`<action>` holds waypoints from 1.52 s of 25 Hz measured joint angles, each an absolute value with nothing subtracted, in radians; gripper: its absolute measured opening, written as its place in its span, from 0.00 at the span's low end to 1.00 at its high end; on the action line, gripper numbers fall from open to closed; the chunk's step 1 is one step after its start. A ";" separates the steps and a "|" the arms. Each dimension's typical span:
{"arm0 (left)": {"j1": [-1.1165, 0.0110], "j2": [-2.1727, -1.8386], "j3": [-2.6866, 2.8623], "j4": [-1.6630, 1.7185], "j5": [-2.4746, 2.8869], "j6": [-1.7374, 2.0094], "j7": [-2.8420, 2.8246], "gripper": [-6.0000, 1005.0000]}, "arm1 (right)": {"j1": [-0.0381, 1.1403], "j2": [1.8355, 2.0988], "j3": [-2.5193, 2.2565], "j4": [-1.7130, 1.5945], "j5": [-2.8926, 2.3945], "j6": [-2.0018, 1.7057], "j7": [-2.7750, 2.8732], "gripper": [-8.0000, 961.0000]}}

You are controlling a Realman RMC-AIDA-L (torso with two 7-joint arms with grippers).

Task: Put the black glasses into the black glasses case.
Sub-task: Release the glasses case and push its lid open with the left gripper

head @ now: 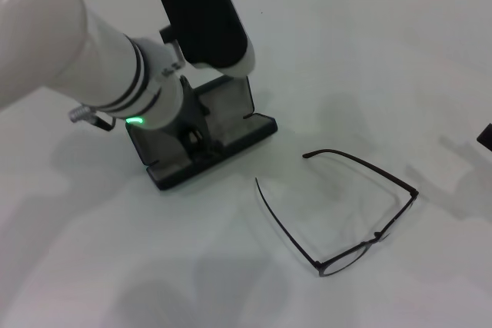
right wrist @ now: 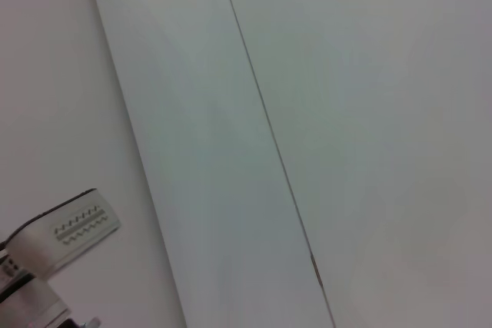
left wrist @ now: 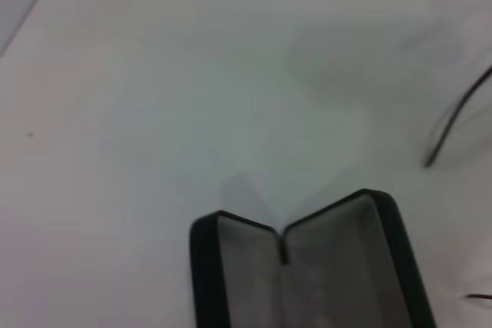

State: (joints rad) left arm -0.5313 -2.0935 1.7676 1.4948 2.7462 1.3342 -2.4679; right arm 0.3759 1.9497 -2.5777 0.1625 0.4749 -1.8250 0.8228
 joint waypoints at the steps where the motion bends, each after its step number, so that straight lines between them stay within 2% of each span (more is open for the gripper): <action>1: -0.527 -2.094 1.777 1.502 2.742 1.339 -2.468 0.50 | 0.376 1.950 -2.578 0.162 0.475 -1.824 0.823 0.90; 21: -0.492 -2.094 1.944 1.824 2.832 1.449 -2.560 0.46 | 0.388 1.949 -2.573 0.168 0.479 -1.824 0.823 0.91; 26: -0.511 -2.091 1.916 1.795 2.835 1.447 -2.552 0.45 | 0.386 1.950 -2.572 0.169 0.479 -1.821 0.823 0.90; 38: -0.614 -2.090 1.851 1.485 2.836 1.396 -2.519 0.43 | 0.385 1.950 -2.572 0.163 0.478 -1.786 0.821 0.90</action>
State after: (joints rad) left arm -0.6144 -2.0898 1.8515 1.4852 2.8358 1.3963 -2.5187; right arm 0.3850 1.9497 -2.5725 0.1633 0.4785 -1.7862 0.8206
